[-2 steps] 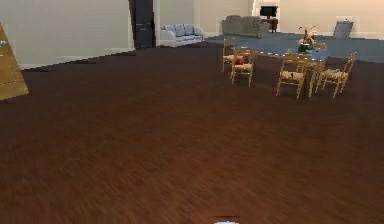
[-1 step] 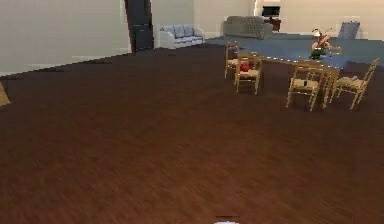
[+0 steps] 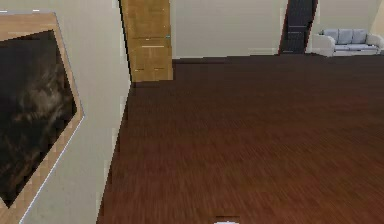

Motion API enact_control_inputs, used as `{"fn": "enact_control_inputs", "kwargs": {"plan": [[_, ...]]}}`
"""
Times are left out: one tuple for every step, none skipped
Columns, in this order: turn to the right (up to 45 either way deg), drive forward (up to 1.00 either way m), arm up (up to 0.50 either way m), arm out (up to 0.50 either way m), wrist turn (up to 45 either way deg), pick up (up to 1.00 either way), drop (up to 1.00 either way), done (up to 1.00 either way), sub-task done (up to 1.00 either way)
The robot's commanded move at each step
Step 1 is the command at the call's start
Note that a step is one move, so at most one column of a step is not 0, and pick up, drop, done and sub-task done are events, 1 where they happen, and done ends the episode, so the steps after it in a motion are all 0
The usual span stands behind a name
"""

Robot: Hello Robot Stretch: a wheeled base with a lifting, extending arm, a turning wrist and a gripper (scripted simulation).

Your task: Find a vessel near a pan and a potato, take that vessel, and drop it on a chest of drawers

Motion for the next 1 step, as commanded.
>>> {"fn": "enact_control_inputs", "kwargs": {"plan": [[0.0, 0.10, 0.00, 0.00, 0.0, 0.00, 0.00, 0.00, 0.00]]}}
